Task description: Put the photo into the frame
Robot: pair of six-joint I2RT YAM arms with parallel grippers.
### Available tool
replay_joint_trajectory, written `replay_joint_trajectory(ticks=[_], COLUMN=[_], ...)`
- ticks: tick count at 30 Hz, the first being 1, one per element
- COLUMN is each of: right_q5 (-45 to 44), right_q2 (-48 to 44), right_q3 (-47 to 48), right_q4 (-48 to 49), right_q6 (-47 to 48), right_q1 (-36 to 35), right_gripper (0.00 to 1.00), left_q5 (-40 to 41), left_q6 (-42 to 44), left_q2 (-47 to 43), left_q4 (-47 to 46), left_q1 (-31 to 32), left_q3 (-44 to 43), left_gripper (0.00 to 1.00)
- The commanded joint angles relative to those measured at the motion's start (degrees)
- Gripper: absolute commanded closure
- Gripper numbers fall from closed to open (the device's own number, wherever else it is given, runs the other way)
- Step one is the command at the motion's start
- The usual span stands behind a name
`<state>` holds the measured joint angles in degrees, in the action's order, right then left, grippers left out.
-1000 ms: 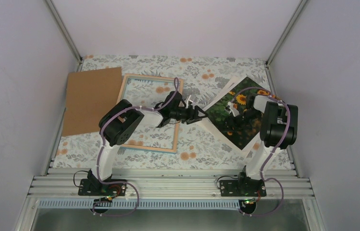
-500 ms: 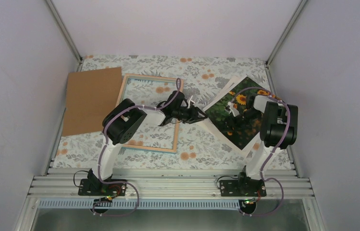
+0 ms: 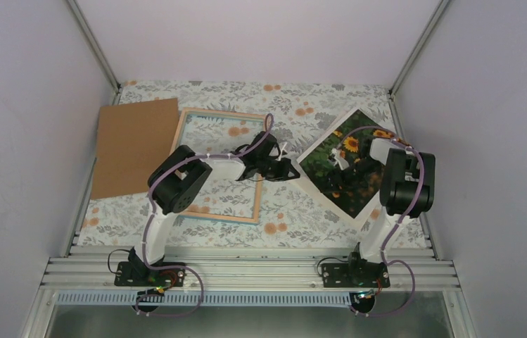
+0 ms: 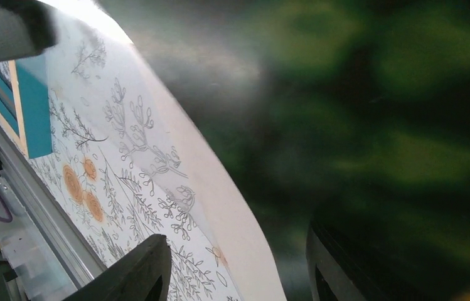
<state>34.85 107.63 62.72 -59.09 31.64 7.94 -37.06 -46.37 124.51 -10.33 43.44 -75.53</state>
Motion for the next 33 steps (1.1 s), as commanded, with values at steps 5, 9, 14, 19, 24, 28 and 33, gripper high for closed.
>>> replay_joint_trajectory(ticks=[5, 9, 14, 19, 24, 28, 33], right_q5=[-12.92, -13.42, -14.17, -14.75, -14.11, -12.53, -11.54], right_q2=[1.87, 1.37, 0.96, 0.40, -0.61, -2.98, -5.03], right_q3=[-0.10, -1.10, -1.99, -1.64, -0.08, 1.37, 2.17], right_q4=[4.94, 5.78, 6.83, 6.80, 5.41, 4.20, 2.80], right_q6=[1.52, 1.85, 2.35, 2.54, 3.25, 3.99, 4.93], right_q1=[3.94, 4.89, 5.56, 6.15, 7.04, 7.22, 7.27], right_gripper=[0.43, 0.42, 0.42, 0.42, 0.41, 0.39, 0.35], left_q5=[7.39, 8.97, 12.36, 16.90, 20.51, 22.94, 25.04], left_q6=[13.33, 17.50, 23.89, 29.09, 32.62, 35.12, 36.62], left_q2=[-11.42, -14.90, -19.37, -23.66, -25.69, -26.94, -29.26], left_q4=[12.32, 16.81, 23.33, 29.30, 33.36, 35.58, 37.48], left_q1=[-1.87, -2.56, -2.66, -2.91, -3.45, -3.45, -4.36], left_q3=[-1.48, -2.38, -5.29, -7.81, -10.27, -12.01, -12.29], left_gripper=[0.98, 0.98, 0.98, 0.98, 0.98, 0.98, 0.98])
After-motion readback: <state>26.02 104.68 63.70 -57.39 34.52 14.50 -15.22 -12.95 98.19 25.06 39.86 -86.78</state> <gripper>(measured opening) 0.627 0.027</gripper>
